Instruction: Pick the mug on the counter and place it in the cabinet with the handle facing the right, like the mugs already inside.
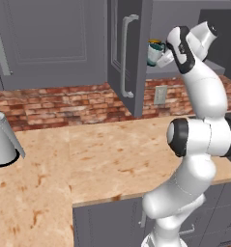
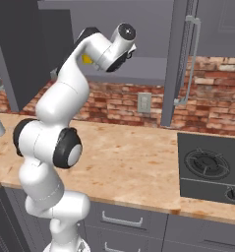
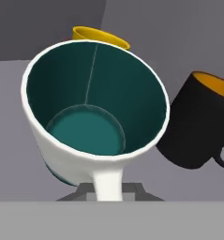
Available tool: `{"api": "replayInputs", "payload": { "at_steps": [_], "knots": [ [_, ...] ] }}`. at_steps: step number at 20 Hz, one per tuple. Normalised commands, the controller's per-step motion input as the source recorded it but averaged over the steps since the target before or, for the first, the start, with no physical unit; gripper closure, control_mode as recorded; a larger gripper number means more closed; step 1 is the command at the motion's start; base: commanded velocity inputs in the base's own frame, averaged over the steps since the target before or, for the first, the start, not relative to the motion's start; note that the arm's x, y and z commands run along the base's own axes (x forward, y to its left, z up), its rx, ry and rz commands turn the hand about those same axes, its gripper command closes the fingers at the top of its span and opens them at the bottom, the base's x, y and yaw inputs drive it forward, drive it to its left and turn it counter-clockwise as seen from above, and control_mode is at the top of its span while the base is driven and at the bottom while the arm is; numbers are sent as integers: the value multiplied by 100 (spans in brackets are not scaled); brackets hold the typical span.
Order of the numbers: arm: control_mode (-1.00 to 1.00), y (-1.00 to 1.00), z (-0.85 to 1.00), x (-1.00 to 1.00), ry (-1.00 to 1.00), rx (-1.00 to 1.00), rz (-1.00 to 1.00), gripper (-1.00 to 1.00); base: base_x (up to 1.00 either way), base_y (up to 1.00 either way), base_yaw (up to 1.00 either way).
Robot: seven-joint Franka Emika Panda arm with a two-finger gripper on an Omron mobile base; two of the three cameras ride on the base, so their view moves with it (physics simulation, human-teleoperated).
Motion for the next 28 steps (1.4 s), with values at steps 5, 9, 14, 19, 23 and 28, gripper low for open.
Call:
{"api": "replayInputs", "payload": {
  "at_steps": [5, 9, 14, 19, 23, 28],
  "knots": [
    [-100, 0, 0, 11, 0, -4, 11, -100, 0, 0, 0],
    [-100, 0, 0, 0, 0, -3, 10, -100, 0, 0, 0],
    [-100, -1, 0, 0, 0, -3, 9, -100, 0, 0, 0],
    [-100, -4, 0, -17, -4, -6, 3, -100, 0, 0, 0],
    [-100, -5, 0, -36, -8, -9, 0, -100, 0, 0, 0],
    [-100, 0, -4, -47, -9, -11, 0, -100, 0, 0, 0]
  ]
}}
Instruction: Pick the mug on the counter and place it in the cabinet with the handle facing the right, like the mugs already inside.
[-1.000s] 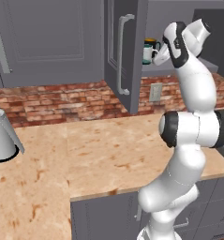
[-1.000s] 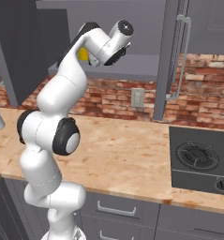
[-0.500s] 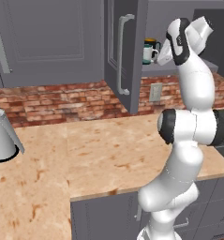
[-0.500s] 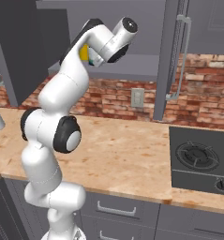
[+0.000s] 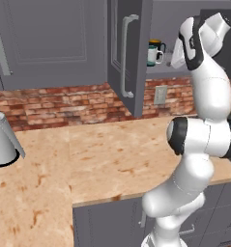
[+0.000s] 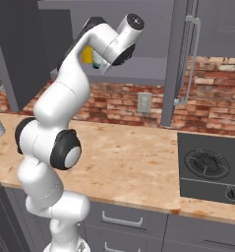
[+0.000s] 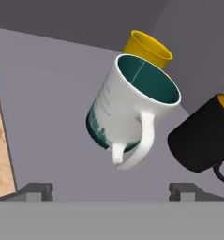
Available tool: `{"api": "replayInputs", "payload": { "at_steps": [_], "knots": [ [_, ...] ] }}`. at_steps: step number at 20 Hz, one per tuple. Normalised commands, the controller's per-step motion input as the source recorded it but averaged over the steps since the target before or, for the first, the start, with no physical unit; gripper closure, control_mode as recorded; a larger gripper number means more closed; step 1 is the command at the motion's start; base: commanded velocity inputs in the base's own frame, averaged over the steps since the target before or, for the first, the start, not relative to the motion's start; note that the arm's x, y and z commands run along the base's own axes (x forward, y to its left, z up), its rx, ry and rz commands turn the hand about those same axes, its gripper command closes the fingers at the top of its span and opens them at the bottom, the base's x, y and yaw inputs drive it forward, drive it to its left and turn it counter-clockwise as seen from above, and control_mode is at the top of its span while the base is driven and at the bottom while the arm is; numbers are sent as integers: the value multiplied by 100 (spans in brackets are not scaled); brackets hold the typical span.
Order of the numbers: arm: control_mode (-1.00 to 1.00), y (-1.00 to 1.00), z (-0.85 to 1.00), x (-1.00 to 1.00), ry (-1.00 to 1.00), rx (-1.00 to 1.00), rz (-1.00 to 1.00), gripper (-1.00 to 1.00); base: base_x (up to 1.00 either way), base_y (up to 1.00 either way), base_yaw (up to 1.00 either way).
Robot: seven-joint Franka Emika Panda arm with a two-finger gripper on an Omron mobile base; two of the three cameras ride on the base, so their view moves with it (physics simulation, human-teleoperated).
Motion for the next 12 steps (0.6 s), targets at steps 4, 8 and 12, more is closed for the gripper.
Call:
{"api": "replayInputs", "payload": {
  "at_steps": [4, 8, 12],
  "knots": [
    [-100, 0, -32, -50, -11, -6, 0, -100, 0, 0, 0],
    [-100, 0, -29, -53, -13, -4, 0, -100, 0, 0, 0],
    [-100, 2, 0, -61, -16, -7, 0, -100, 0, 0, 0]
  ]
}}
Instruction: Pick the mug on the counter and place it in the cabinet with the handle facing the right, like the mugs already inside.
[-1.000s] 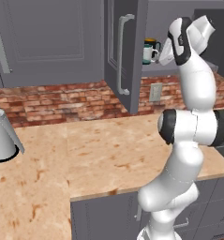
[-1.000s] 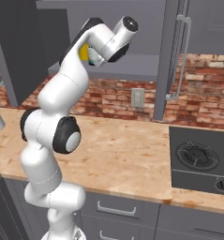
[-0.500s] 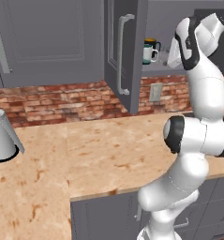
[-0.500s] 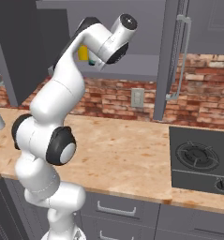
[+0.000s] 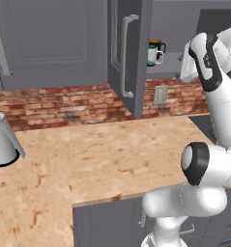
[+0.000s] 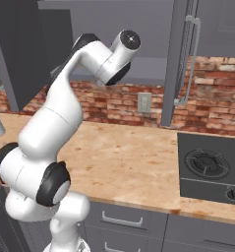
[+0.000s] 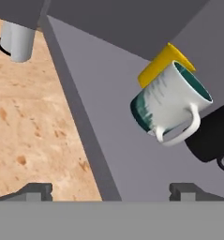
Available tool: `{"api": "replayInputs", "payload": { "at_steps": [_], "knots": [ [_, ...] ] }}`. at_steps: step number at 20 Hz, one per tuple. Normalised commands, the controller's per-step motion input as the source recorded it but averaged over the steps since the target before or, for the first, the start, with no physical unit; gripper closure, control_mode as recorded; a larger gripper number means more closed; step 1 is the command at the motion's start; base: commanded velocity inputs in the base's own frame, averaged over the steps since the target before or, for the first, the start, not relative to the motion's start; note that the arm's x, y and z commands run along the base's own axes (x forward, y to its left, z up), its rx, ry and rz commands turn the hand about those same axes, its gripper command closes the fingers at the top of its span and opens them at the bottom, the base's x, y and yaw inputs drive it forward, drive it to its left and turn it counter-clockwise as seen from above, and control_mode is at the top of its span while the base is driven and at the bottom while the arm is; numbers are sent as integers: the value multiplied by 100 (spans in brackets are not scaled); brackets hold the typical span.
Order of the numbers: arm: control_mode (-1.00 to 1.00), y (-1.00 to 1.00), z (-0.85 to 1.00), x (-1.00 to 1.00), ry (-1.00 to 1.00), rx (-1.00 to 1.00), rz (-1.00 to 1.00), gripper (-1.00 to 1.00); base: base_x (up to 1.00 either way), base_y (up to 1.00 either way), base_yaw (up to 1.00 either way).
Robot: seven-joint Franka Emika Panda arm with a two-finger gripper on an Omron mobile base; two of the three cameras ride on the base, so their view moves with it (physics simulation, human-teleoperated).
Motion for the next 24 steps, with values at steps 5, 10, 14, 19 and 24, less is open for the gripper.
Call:
{"api": "replayInputs", "payload": {
  "at_steps": [5, 10, 14, 19, 24],
  "knots": [
    [-100, 7, 0, -58, -13, -5, 0, -100, 0, 0, 0],
    [-100, 9, -5, -46, -6, -3, 0, -100, 0, 0, 0],
    [-100, 11, -23, -47, -1, 0, 0, -100, 0, 0, 0],
    [-100, 4, -47, -39, 0, 0, 2, -100, 0, 0, 0],
    [-100, 0, -58, -33, 0, 0, 3, -100, 0, 0, 0]
  ]
}}
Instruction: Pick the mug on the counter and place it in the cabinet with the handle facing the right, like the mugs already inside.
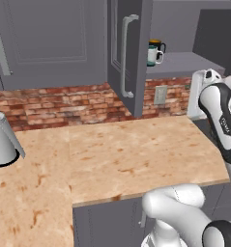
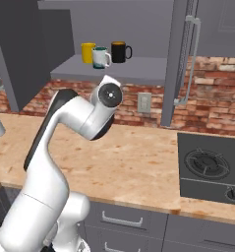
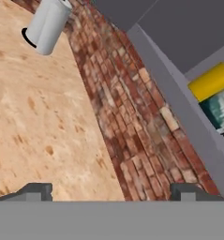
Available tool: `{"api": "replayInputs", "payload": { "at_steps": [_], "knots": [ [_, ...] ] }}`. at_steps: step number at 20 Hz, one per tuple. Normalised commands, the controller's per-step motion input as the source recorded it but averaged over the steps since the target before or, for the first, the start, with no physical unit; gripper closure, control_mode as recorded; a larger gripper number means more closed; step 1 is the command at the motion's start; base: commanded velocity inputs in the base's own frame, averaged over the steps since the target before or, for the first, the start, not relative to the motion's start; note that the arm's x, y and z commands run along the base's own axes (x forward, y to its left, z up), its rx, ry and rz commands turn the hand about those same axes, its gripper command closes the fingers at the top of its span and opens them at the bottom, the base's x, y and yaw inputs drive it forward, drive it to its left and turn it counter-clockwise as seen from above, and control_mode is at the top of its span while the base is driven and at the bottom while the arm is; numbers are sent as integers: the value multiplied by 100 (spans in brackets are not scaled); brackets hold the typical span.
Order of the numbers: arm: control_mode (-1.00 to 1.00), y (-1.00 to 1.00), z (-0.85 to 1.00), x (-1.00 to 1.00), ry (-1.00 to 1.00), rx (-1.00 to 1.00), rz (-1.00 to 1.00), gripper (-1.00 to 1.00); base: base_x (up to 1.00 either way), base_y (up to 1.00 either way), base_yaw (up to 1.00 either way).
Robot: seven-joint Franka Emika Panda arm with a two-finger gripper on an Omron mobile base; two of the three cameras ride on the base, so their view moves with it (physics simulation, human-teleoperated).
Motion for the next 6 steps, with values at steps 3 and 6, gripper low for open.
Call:
{"api": "replayInputs", "payload": {
  "at_steps": [3, 6],
  "knots": [
    [-100, 0, -57, -27, 0, 0, 3, -100, 0, 0, 0],
    [-100, 2, -62, -20, 0, 0, 2, -100, 0, 0, 0]
  ]
}}
